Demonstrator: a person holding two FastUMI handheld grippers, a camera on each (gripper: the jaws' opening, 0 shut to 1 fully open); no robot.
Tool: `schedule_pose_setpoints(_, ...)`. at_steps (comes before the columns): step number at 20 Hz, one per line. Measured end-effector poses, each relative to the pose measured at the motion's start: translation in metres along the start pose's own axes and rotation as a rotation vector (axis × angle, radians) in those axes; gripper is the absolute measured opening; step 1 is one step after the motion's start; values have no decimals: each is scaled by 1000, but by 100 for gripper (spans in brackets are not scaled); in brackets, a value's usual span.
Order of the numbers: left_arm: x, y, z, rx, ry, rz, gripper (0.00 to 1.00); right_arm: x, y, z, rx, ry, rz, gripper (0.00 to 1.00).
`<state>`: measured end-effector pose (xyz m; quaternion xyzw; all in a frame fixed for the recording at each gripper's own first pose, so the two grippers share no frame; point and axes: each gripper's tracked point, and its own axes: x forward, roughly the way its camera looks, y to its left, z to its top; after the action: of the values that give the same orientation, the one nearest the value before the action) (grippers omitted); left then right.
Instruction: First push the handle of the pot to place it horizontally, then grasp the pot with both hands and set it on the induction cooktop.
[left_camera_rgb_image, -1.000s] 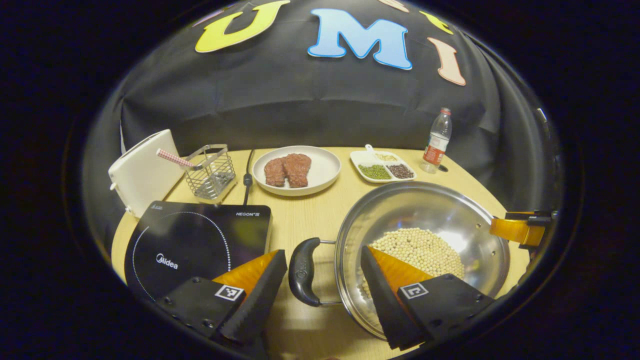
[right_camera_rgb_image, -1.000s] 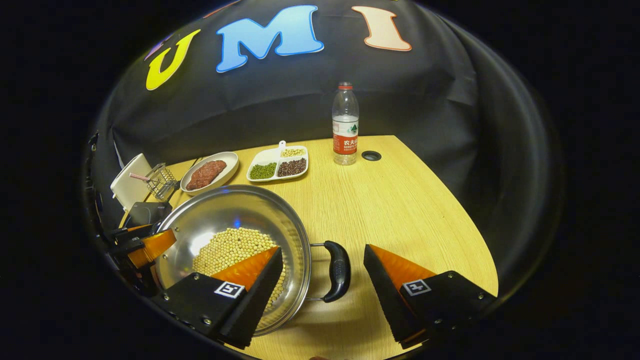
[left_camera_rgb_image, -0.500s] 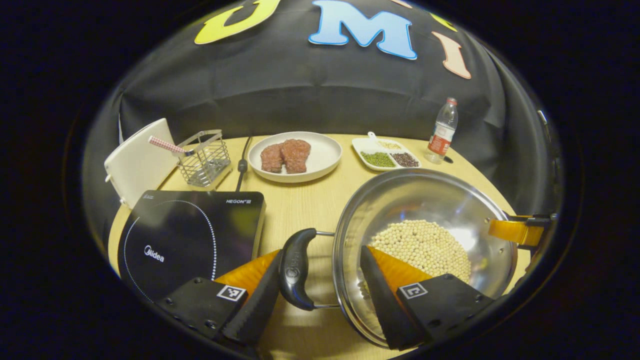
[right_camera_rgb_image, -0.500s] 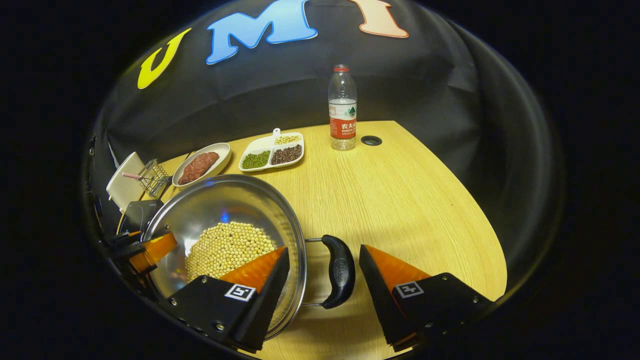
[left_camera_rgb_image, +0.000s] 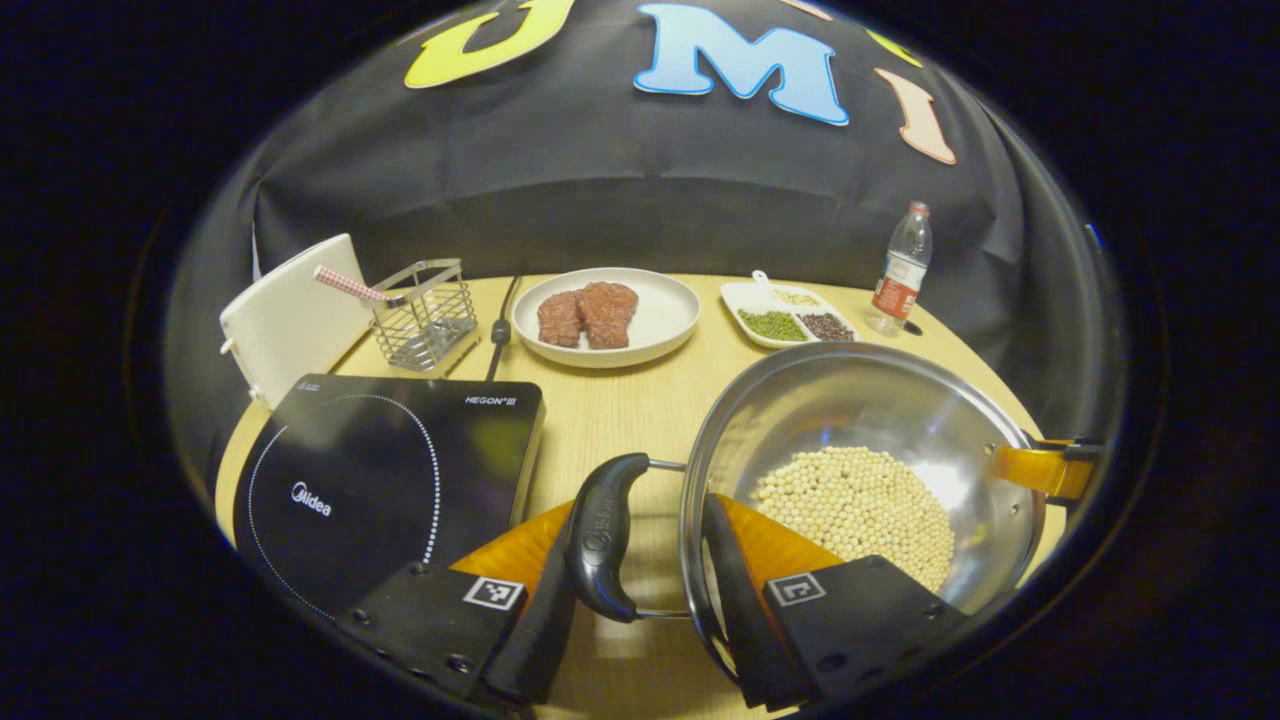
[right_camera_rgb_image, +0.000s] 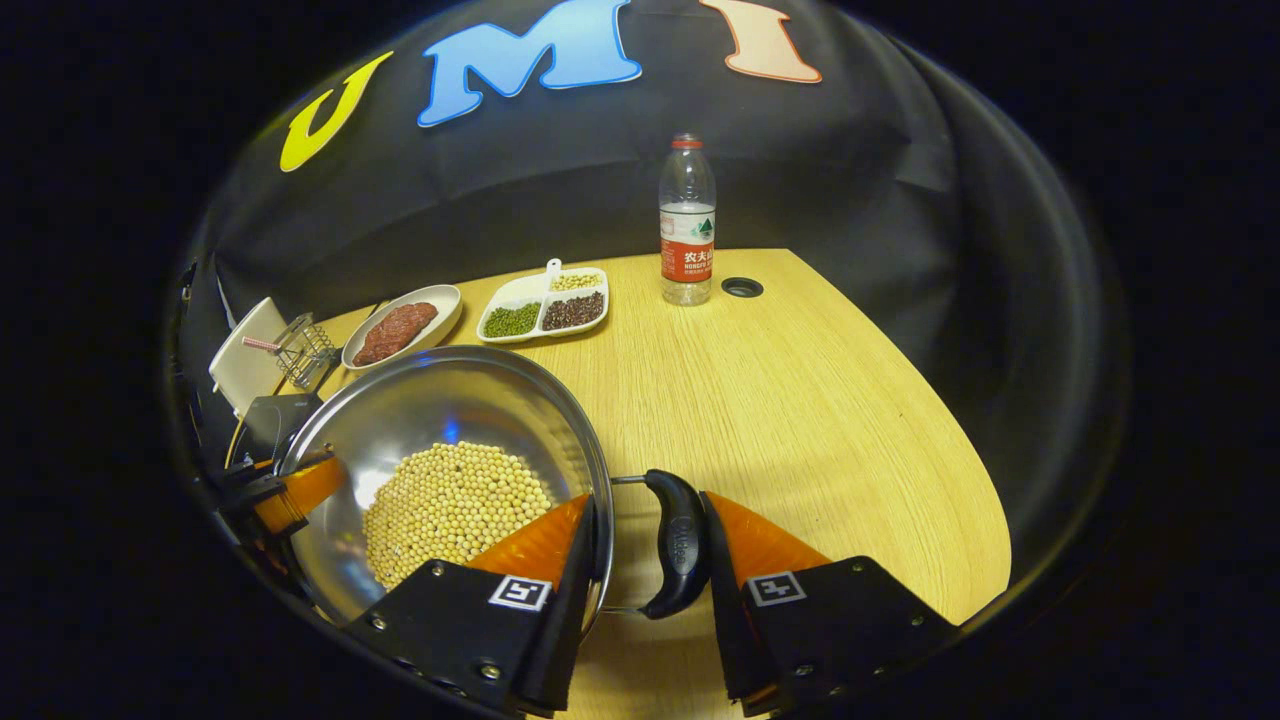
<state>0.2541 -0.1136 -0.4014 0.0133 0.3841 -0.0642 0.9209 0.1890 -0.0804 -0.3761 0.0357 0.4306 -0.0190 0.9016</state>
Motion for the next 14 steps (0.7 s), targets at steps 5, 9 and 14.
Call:
schedule_pose_setpoints(5,-5,-3,4,-3,-6,10,72,-6,-2,-7,-1,26,0,51)
schedule_pose_setpoints(9,-29,-12,14,20,-34,13,70,-23,-9,-4,16,20,7,51)
schedule_pose_setpoints(14,-55,-25,19,-3,-49,16,69,-49,-21,5,-9,-8,12,51)
